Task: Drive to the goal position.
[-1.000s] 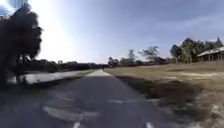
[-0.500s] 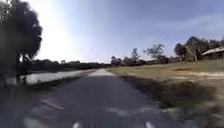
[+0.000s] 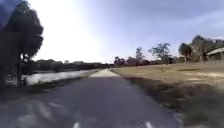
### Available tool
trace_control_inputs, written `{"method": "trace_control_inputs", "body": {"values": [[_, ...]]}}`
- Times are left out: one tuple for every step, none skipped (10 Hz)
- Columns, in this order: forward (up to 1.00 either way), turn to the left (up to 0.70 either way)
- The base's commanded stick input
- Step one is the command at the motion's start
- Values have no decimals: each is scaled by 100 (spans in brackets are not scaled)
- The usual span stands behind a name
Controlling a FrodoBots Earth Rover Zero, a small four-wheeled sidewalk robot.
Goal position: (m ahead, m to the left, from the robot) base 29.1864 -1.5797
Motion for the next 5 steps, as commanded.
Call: {"method": "trace_control_inputs", "body": {"values": [[100,9],[100,27],[100,34],[100,35],[100,18]]}}
